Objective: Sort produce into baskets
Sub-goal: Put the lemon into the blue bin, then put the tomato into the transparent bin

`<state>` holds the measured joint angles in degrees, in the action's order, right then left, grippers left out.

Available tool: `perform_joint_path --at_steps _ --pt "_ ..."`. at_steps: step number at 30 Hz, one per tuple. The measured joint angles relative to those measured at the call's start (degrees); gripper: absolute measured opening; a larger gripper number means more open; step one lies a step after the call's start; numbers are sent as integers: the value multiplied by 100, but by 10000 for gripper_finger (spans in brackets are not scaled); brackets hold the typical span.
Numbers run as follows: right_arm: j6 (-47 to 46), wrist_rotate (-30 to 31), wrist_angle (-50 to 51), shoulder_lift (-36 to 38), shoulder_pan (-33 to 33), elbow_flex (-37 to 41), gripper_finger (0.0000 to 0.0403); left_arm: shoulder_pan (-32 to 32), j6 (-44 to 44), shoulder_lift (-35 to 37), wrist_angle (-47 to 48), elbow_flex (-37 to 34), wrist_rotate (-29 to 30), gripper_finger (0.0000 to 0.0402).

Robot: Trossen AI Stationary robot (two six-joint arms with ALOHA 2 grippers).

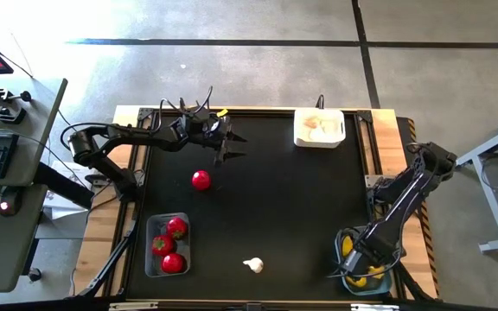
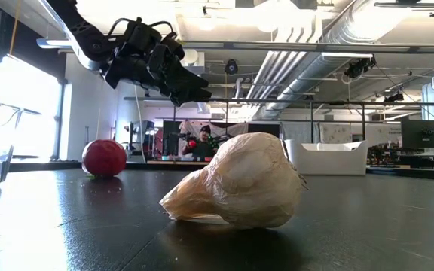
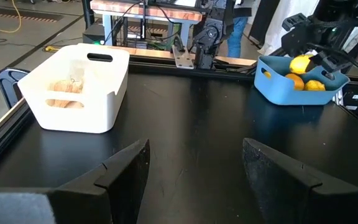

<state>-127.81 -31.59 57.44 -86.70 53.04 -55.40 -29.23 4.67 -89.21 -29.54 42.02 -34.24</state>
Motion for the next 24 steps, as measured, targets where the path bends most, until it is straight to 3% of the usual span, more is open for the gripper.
perform_joint_path --at_steps 7,12,14,17,20,24 --pt "195 -197 2 0 -7 -106 297 0 2 -2 0 0 0 243" --pt "592 -190 392 0 -135 -543 316 0 4 -2 0 0 0 243" --pt "851 47 814 0 -240 -790 310 0 20 -2 0 0 0 243" --pt "1403 1014 1434 2 -484 -1117 280 0 226 2 23 0 0 243" --pt "2127 2167 1917 12 -783 -1204 234 0 399 43 77 0 0 243" --pt "3421 3070 2066 22 -1348 -1058 156 -7 421 201 260 0 0 243"
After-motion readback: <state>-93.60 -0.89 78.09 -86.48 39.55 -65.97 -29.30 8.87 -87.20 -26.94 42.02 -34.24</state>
